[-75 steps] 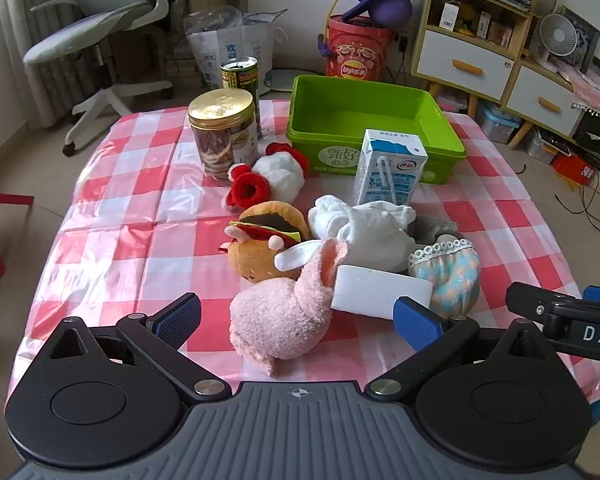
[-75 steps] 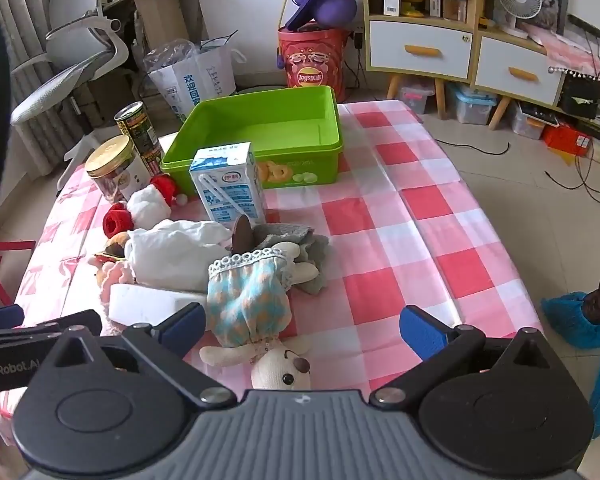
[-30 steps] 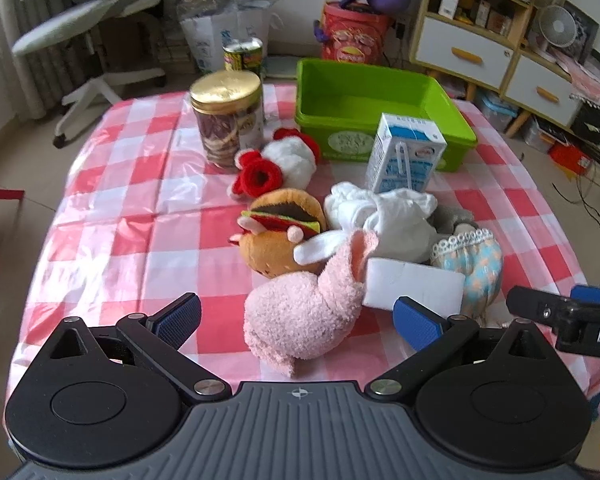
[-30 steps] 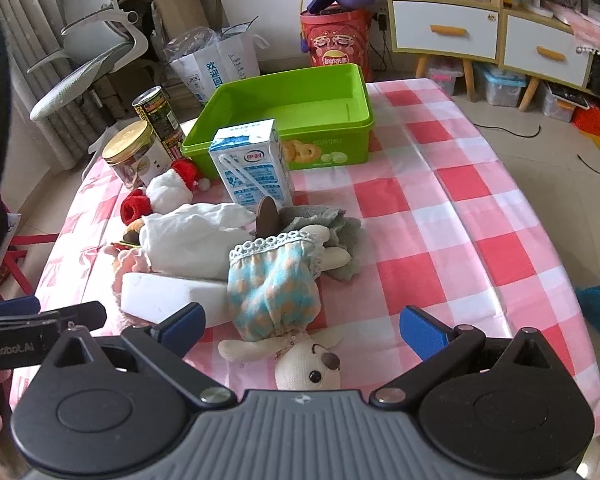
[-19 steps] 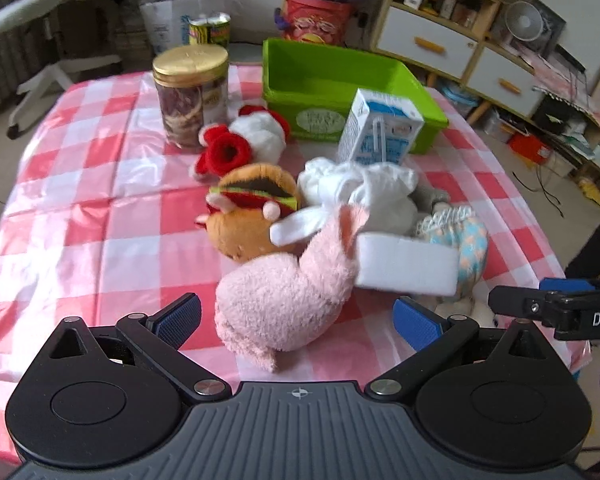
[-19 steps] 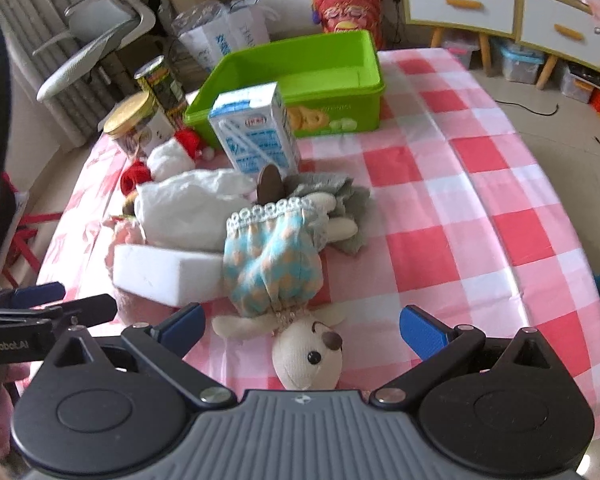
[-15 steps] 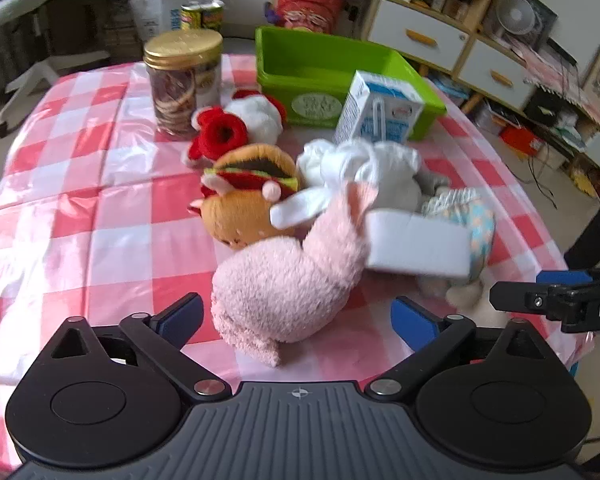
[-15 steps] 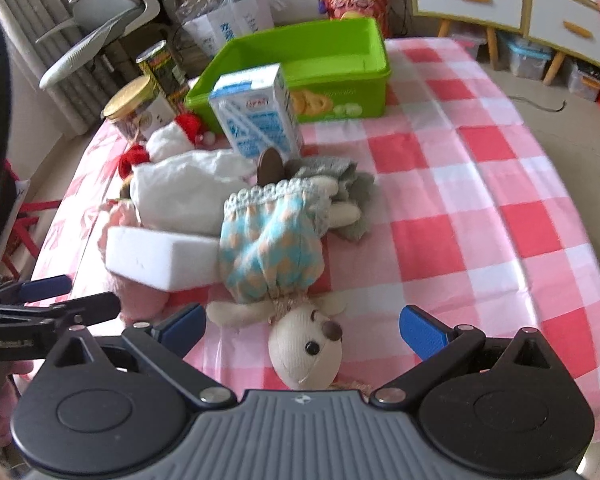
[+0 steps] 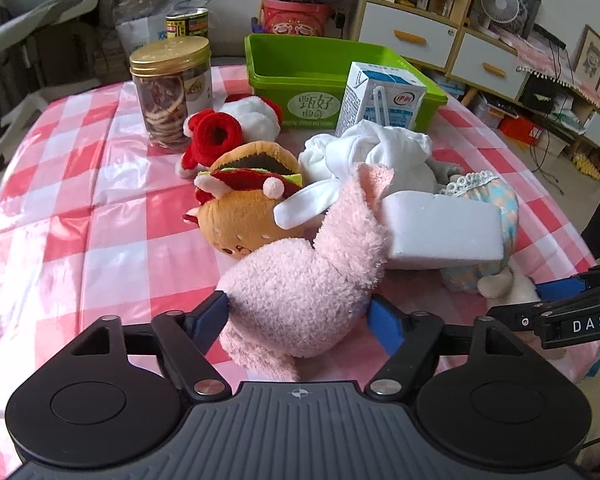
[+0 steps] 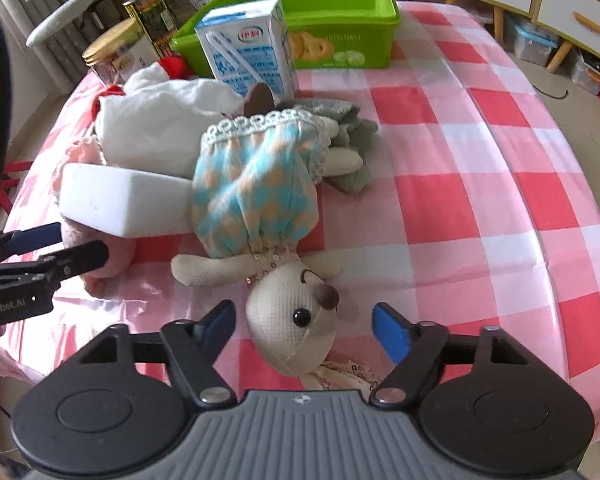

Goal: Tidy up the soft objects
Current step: 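Grasp the pink bunny with the left gripper while the right gripper grasps the beige bear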

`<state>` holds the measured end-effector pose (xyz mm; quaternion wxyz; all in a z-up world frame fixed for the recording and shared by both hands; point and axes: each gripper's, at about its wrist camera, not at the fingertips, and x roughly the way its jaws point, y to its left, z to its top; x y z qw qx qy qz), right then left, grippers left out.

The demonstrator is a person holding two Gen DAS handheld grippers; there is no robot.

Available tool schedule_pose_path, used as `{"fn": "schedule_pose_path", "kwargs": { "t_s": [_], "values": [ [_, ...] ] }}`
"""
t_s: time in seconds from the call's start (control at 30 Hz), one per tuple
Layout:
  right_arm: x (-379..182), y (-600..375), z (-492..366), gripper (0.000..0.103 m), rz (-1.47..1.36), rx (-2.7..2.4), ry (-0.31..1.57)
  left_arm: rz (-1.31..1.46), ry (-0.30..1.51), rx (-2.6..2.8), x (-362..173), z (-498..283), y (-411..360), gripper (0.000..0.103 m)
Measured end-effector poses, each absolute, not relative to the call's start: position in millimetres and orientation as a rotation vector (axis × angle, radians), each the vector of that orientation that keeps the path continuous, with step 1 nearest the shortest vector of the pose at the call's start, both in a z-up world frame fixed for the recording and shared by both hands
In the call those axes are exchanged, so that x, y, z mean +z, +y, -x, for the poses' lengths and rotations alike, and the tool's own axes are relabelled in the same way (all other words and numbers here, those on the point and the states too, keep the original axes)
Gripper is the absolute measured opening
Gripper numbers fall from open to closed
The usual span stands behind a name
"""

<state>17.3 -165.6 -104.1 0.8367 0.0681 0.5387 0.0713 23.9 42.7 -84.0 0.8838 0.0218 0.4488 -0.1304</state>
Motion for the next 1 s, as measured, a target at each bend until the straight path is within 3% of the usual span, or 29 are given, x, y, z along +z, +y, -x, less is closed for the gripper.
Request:
{"fn": "schedule_pose_path", "kwargs": {
  "t_s": [0.13, 0.2, 1.0],
  "values": [
    [-108, -166, -19, 0.033, -0.155, 0.152, 1.152, -0.056, 0.926, -0.270, -84, -23, 42, 0.067],
    [-107, -166, -18, 0.031, -0.155, 0.152, 1.150, -0.055, 0.927, -0.269, -82, -23, 43, 0.064],
    [-22, -217, -28, 0.027, -0.382, 0.127, 0.935, 0.134, 0.880, -0.235, -6, -41, 56, 0.060]
  ]
}}
